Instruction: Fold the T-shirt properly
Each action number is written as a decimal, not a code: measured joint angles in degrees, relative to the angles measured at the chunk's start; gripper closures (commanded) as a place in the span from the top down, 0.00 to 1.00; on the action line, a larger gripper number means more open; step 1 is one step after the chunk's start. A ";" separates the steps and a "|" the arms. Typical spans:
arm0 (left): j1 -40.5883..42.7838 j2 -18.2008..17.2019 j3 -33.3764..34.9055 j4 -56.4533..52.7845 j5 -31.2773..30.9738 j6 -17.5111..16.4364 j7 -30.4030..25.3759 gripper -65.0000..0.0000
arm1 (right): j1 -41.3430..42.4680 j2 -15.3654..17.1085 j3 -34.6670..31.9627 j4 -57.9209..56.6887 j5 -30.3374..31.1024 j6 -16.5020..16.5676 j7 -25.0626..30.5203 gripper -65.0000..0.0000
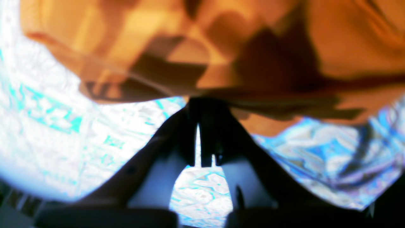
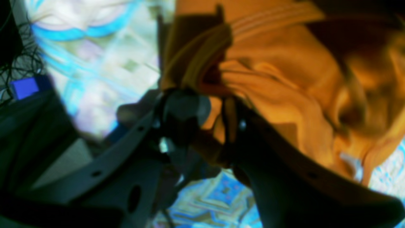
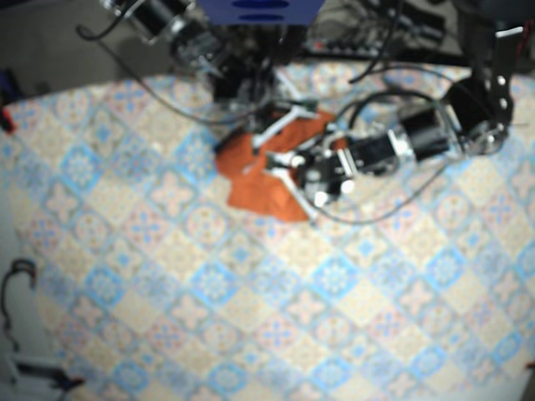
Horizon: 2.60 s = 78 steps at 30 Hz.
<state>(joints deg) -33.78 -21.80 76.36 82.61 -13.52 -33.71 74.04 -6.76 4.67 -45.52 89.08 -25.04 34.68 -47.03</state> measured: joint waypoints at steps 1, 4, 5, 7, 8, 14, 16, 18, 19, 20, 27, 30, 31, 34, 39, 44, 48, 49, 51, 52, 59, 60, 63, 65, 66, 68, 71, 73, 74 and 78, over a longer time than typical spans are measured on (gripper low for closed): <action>0.02 -0.33 -0.09 0.00 0.24 0.04 0.09 0.00 | 0.07 0.07 0.44 0.00 0.04 0.02 0.04 0.30; -0.09 -0.57 -0.33 0.00 0.26 0.04 0.31 0.00 | 0.07 -0.07 0.98 0.00 0.02 0.02 -0.17 0.30; -0.20 -0.63 -0.33 0.42 0.20 0.04 0.26 0.00 | 0.07 -0.07 1.01 0.00 0.02 0.04 -0.15 0.30; -0.48 -1.86 -0.35 3.08 0.02 0.07 0.07 0.00 | 0.07 -0.04 1.05 0.00 -0.70 0.04 -0.04 0.30; -0.68 -2.49 -0.37 4.37 -0.22 0.04 0.07 0.00 | 0.07 -0.02 1.09 0.00 -2.16 0.04 0.02 0.30; -0.50 -3.65 -4.76 6.54 -0.09 -0.13 2.19 0.07 | -0.11 -0.02 1.07 0.66 -6.10 0.13 -0.24 0.30; -0.68 -4.09 -6.32 7.76 -0.02 -0.11 2.71 0.11 | -0.22 0.24 1.18 1.70 -6.27 0.13 -1.97 0.30; -0.66 -5.07 -7.39 10.08 0.00 -0.07 2.69 0.14 | -0.20 0.24 1.25 3.15 -6.38 0.02 -3.67 0.30; -0.68 -5.40 -7.65 10.99 -0.09 0.04 2.71 0.15 | -0.15 0.24 1.33 4.04 -6.36 0.11 -3.87 0.30; -0.63 -5.68 -8.04 11.58 -0.22 -0.15 2.89 0.16 | -0.20 0.22 1.68 4.94 -6.47 0.07 -4.17 0.30; -0.24 -6.47 -9.62 12.17 -0.22 -0.13 4.52 0.19 | -1.55 -1.05 6.45 8.68 -6.45 0.24 -4.52 0.41; 1.31 -6.45 -11.80 12.17 -0.33 -0.15 4.48 0.19 | -1.33 -1.36 7.10 9.94 -6.45 0.20 -4.37 0.48; 1.29 -6.47 -12.24 12.17 -0.37 -0.15 4.48 0.19 | -1.31 -1.36 7.37 10.21 -6.47 0.02 -4.35 0.50; 1.07 -6.49 -12.85 12.17 -0.13 -0.13 4.59 0.19 | -1.75 -1.46 8.57 10.69 -6.47 0.04 -4.20 0.53; 1.86 -8.50 -17.05 12.22 -0.52 -0.17 4.07 0.19 | -3.26 -1.16 11.50 13.07 -6.67 0.15 -4.68 0.58; 4.44 -11.82 -25.86 15.78 -0.52 -0.13 4.00 0.19 | -5.31 -1.57 20.83 17.73 -6.67 0.02 -3.78 0.63; 8.98 -16.92 -32.35 21.79 -0.35 -0.13 4.55 0.25 | -6.91 -0.70 29.27 17.81 -7.19 0.00 -4.74 0.68; 10.67 -18.64 -34.27 23.37 -0.46 -0.11 4.59 0.30 | -7.52 -0.48 30.93 17.86 -7.10 0.00 -4.55 0.70; 15.15 -22.10 -38.49 25.35 -0.66 -0.17 4.13 0.38 | -8.94 0.85 33.05 17.86 -7.21 -0.20 -4.22 0.73; 17.99 -23.98 -41.11 26.25 -0.55 -0.09 3.80 0.43 | -9.75 1.42 33.90 17.73 -6.69 -0.20 -4.07 0.74; 53.77 -32.20 -66.16 28.13 -3.48 0.17 -4.17 0.56 | -19.69 6.43 39.21 17.42 -6.36 0.02 -3.91 0.75; 59.87 -32.11 -70.49 28.02 -3.21 -0.13 -4.79 0.56 | -21.97 6.73 40.33 17.42 -6.64 -0.28 -3.85 0.75; 77.66 -30.53 -83.25 27.63 -3.06 -0.44 -9.22 0.56 | -28.24 7.67 42.66 16.65 -6.58 -0.24 -3.58 0.75; 86.16 -28.04 -89.00 27.61 -2.10 0.28 -13.00 0.56 | -31.78 8.28 43.65 15.91 -6.16 0.04 -3.28 0.75; 89.64 -26.84 -91.32 27.63 -2.75 -0.02 -15.47 0.56 | -33.27 8.61 43.78 15.32 -6.25 -0.20 -2.99 0.75; 95.17 -24.59 -93.37 27.39 -2.95 0.28 -18.82 0.56 | -35.32 9.49 43.87 12.70 -6.27 -0.07 -3.08 0.75; 97.57 -20.90 -92.96 24.48 -2.97 -0.02 -20.57 0.56 | -37.07 10.47 43.69 6.73 -6.29 -0.13 -1.88 0.75; 97.22 -18.47 -91.32 21.11 -2.82 0.13 -23.23 0.56 | -37.22 10.45 43.71 2.19 -6.86 -0.24 0.46 0.75; 96.56 -17.59 -89.74 18.49 -2.78 0.52 -24.50 0.56 | -36.85 10.32 43.63 -0.85 -6.01 -0.20 2.64 0.75; 84.37 -11.96 -75.82 -0.59 6.34 0.70 -26.67 0.56 | -32.24 8.76 42.29 -19.30 -6.12 -0.42 8.81 0.75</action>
<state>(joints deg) 50.59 -33.76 0.54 82.02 -7.18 -33.01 47.37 -39.00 13.43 -3.22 69.78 -31.16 34.26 -38.22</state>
